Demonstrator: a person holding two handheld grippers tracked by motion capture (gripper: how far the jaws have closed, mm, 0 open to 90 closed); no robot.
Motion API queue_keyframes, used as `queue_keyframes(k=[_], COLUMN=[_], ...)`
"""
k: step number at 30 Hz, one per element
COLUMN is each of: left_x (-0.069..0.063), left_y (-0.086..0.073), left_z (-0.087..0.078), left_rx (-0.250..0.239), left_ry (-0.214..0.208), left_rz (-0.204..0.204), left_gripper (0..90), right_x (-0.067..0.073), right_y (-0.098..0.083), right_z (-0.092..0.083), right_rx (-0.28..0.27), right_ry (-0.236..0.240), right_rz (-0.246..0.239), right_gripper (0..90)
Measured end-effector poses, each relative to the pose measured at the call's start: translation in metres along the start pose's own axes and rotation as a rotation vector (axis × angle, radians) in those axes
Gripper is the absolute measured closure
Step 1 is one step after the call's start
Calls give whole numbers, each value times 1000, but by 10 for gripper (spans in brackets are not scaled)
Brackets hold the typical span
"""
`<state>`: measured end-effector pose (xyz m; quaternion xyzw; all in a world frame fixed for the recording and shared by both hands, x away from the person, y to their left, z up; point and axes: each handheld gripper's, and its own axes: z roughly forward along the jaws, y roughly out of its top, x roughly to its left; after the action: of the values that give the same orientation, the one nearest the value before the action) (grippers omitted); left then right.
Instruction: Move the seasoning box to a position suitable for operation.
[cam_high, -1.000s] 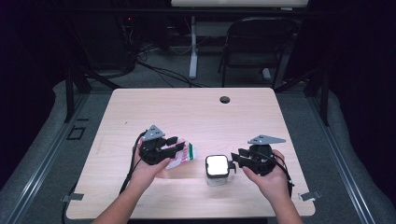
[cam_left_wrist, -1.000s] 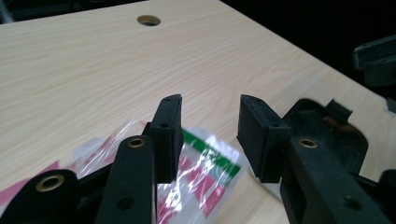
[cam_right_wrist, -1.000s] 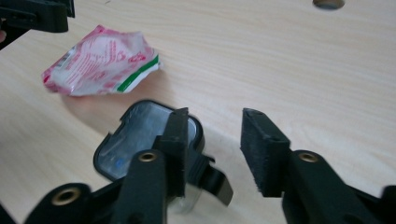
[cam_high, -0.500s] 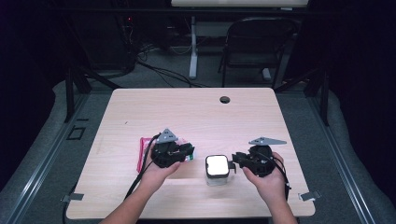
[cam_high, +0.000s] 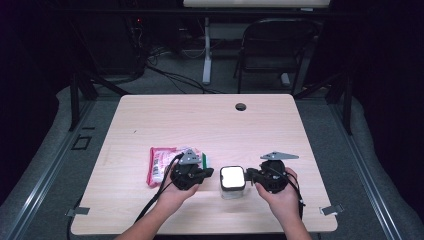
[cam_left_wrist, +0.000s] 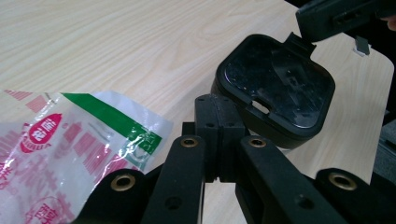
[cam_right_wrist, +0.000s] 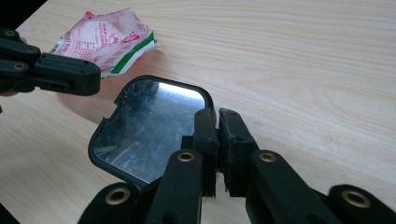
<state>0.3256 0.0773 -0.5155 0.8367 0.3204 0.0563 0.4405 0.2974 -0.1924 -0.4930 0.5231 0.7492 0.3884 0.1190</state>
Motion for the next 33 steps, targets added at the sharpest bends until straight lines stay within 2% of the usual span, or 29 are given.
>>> queue_keyframes(k=[5, 15, 20, 28, 30, 31, 33], left_x=[-4, -12, -16, -20, -20, -21, -21], left_y=[-1, -4, -5, -7, -7, -7, -7], left_z=[3, 9, 9, 11, 10, 10, 10], left_rx=[23, 54, 72, 87, 87, 91, 88], left_ry=[-7, -42, -60, -66, -69, -55, -67], left_rz=[22, 52, 68, 90, 89, 92, 89], left_gripper=[900, 900, 900, 900, 900, 900, 900], right_x=[-2, -7, -6, -6, -6, -6, -6], right_y=[-1, -2, -2, -2, -3, -3, -3], right_z=[1, 1, 1, 1, 1, 1, 1], right_rx=[8, 1, 1, -2, -3, -3, -3], right_ry=[-7, 26, 31, 32, 32, 31, 29], right_rz=[10, 48, 45, 44, 45, 45, 45], right_gripper=[839, 854, 860, 861, 861, 861, 862])
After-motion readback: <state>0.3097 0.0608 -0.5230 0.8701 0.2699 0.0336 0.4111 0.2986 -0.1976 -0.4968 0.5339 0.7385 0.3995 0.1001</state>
